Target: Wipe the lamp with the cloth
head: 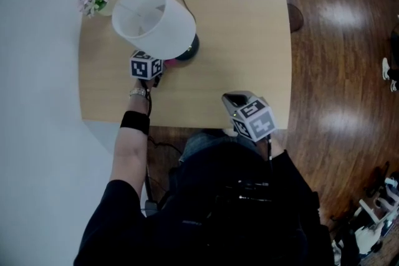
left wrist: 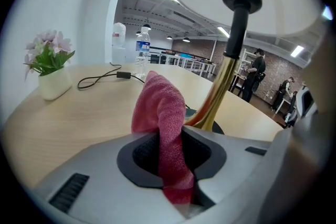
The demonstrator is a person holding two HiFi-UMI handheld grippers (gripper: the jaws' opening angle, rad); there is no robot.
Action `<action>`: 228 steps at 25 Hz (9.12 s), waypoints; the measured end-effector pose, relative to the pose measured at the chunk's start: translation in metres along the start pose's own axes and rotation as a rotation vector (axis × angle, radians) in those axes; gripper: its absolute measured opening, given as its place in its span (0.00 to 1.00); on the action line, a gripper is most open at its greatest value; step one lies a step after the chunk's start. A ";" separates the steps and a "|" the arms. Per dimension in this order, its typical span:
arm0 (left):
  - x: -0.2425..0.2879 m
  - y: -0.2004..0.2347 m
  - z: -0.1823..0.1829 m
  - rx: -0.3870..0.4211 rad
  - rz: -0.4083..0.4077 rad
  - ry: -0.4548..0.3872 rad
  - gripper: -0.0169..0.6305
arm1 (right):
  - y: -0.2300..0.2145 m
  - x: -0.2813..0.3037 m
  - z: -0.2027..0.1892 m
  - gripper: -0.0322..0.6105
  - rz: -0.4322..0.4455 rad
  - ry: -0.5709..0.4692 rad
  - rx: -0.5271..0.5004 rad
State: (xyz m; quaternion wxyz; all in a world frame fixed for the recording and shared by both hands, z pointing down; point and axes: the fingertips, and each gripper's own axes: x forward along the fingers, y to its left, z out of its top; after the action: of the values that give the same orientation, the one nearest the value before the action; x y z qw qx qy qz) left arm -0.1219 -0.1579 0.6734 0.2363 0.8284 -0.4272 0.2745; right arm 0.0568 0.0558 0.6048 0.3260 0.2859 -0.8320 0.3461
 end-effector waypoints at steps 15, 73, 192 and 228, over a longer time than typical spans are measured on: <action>-0.012 -0.016 -0.020 -0.110 0.175 0.008 0.17 | -0.004 0.000 0.014 0.06 0.025 0.029 -0.067; 0.075 -0.074 0.041 -0.581 0.607 -0.171 0.17 | -0.109 -0.046 -0.027 0.06 0.127 0.187 -0.175; 0.004 0.009 -0.004 0.448 -0.457 0.195 0.17 | 0.136 0.113 0.083 0.06 -0.279 -0.061 0.344; -0.022 -0.064 -0.060 0.018 0.208 0.284 0.17 | -0.007 -0.004 0.027 0.06 -0.042 -0.157 0.147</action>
State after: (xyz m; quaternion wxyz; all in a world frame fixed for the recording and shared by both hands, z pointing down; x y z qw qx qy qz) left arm -0.0943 -0.0737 0.6933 0.2569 0.7348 -0.4705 0.4155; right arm 0.0551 0.0315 0.5899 0.2450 0.3526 -0.8212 0.3759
